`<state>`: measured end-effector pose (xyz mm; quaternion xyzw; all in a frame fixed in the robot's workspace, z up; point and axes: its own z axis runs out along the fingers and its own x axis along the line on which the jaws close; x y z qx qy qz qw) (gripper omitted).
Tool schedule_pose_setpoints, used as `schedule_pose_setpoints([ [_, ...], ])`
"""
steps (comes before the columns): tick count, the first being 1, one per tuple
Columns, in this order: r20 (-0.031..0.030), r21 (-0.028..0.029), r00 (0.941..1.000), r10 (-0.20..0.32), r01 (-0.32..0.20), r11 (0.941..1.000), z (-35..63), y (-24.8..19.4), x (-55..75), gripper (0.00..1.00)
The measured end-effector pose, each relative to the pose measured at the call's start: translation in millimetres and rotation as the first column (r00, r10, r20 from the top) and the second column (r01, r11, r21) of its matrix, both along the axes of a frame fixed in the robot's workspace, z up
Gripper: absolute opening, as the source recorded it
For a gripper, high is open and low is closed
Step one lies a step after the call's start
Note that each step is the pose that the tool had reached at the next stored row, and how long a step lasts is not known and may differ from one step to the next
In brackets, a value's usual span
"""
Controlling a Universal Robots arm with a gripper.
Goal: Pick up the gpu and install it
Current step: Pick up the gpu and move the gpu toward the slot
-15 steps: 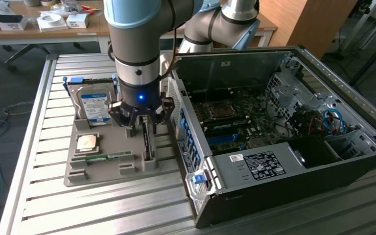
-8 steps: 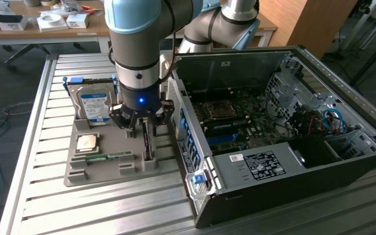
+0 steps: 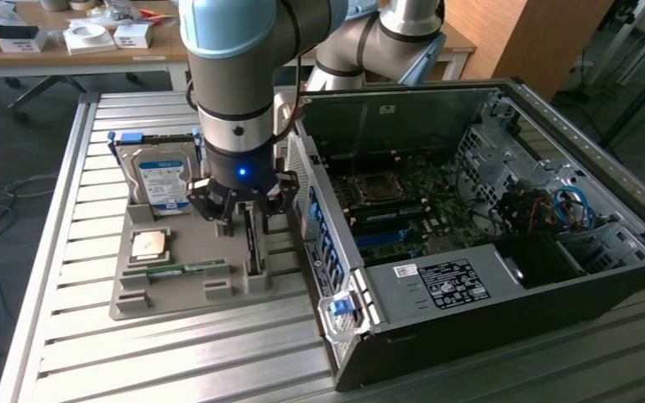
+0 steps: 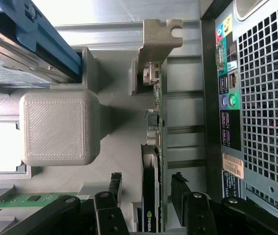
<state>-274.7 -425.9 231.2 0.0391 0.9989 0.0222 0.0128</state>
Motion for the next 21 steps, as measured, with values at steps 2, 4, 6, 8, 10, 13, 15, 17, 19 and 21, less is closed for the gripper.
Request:
schedule_pose_setpoints([
  [2, -0.0001, -0.0001, 1.0, 0.0, 0.0, 1.0, -0.1, 0.4, -0.1, 0.53],
  [4, -0.0001, -0.0002, 1.0, 0.0, 0.0, 1.0, -0.3, 1.2, -0.2, 0.53],
  [6, 0.0, 0.0, 1.0, 0.0, 0.0, 1.0, -0.7, 1.8, -0.1, 0.53],
  [8, -0.0002, -0.0003, 1.0, 0.0, 0.0, 1.0, -0.8, 1.9, -0.1, 0.53],
  [10, -0.0002, -0.0001, 1.0, 0.0, 0.0, 1.0, -0.8, 2.0, -0.2, 0.53],
  [13, -0.0001, -0.0001, 1.0, 0.0, 0.0, 1.0, -0.9, 2.0, -0.2, 0.53],
  [15, -0.0001, -0.0001, 1.0, 0.0, 0.0, 1.0, -0.9, 2.0, -0.2, 0.53],
  [17, -0.0001, -0.0001, 1.0, 0.0, 0.0, 1.0, -0.9, 2.0, -0.2, 0.53],
  [19, -0.0001, -0.0001, 1.0, 0.0, 0.0, 1.0, -0.9, 2.0, -0.2, 0.52],
  [21, -0.0001, -0.0001, 1.0, 0.0, 0.0, 1.0, -0.9, 2.0, -0.2, 0.45],
])
